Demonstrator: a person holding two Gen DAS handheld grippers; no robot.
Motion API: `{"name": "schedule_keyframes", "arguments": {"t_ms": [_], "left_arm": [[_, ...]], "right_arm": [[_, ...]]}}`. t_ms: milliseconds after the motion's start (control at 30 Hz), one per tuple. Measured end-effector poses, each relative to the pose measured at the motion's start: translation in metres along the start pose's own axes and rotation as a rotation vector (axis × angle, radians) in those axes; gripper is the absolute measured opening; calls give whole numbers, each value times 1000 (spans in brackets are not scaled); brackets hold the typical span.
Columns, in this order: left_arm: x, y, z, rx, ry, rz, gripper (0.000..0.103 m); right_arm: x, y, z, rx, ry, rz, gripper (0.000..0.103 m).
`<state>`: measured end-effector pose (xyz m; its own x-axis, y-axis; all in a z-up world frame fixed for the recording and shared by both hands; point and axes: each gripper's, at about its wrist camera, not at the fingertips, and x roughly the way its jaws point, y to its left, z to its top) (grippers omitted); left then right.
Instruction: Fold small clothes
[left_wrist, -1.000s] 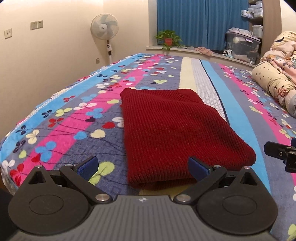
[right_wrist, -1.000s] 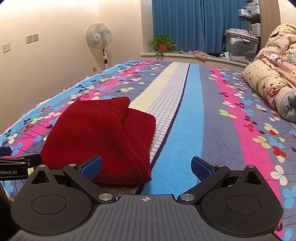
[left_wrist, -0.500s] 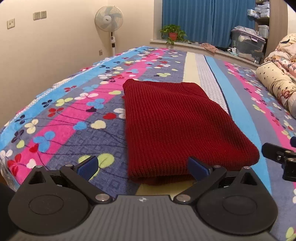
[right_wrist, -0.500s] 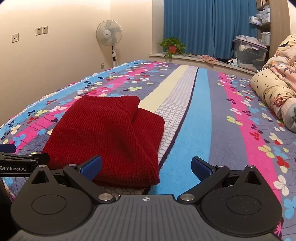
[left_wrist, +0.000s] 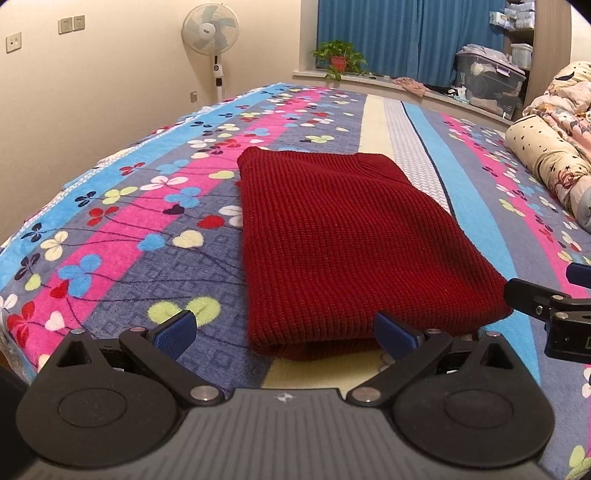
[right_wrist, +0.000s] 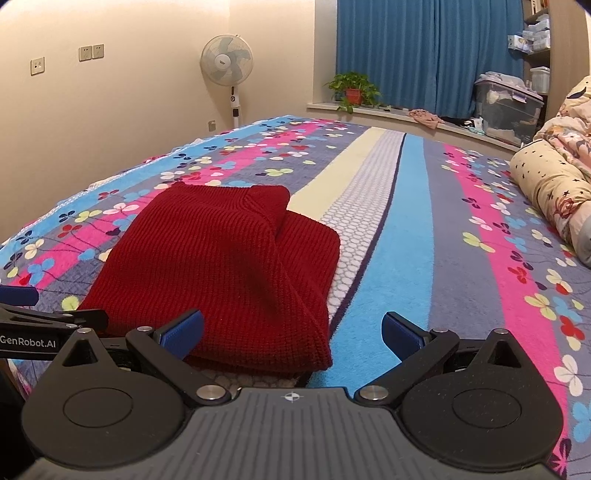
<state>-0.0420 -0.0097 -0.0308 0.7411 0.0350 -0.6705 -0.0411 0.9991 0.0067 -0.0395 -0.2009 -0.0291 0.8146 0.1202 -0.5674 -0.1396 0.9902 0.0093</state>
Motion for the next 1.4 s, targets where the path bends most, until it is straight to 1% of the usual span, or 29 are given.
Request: {"name": "schedule_keyframes", "arguments": {"t_ms": [1067, 1400], "left_arm": [[5, -4, 0, -4, 4, -6, 103], [6, -2, 0, -2, 3, -14, 103]], "right_arm": [[10, 4, -2, -4, 20, 5, 102], [10, 3, -1, -11, 13, 12, 102]]}}
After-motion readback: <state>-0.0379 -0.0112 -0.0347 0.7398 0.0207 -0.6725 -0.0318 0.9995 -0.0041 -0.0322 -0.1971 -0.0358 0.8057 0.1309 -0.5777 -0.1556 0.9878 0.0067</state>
